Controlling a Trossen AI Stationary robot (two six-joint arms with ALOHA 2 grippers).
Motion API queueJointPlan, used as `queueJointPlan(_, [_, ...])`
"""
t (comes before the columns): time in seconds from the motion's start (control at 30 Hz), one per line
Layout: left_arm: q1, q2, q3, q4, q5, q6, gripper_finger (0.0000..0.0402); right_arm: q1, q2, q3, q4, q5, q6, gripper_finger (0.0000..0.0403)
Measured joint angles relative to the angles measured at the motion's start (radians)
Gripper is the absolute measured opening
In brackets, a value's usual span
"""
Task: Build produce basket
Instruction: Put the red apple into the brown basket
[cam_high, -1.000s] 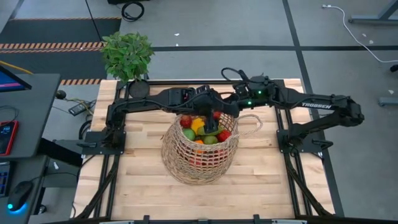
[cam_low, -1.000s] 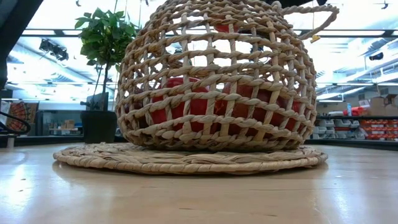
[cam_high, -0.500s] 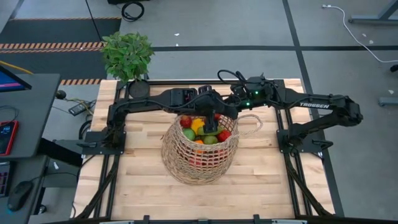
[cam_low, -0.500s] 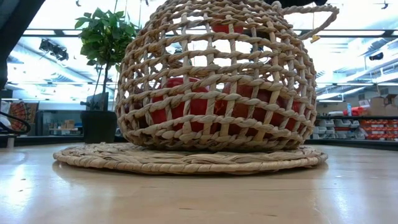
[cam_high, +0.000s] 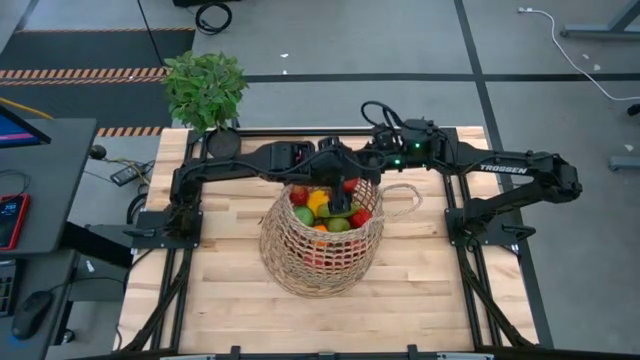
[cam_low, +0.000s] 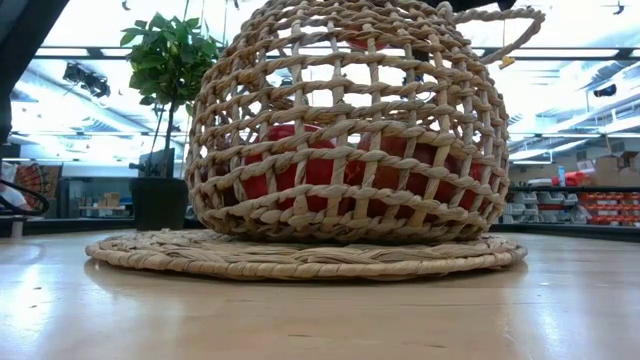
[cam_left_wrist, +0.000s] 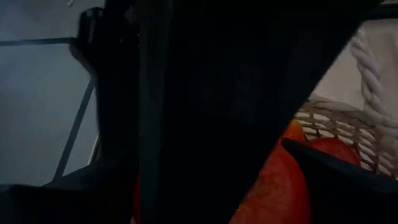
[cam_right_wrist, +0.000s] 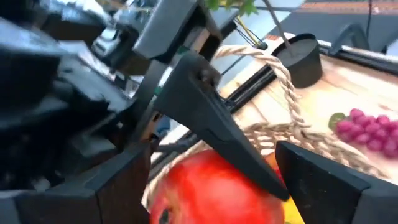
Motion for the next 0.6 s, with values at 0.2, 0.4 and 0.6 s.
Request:
queueJointPlan(0.2, [0.001, 0.000, 0.000, 0.001, 0.001, 0.038, 0.0355, -0.004, 0.005, 0.001, 0.000, -0.028, 0.033, 0.0349])
queueJointPlan(0.4, [0.001, 0.009, -0.006, 0.004, 0.007, 0.054, 0.0355, 0.011, -0.001, 0.008, -0.208, 0.007, -0.060, 0.0349])
queueJointPlan(0.6, [0.001, 0.005, -0.005, -0.001, 0.002, 0.082, 0.0355, -0.003, -0.002, 0.000, -0.131, -0.056, 0.058, 0.0349])
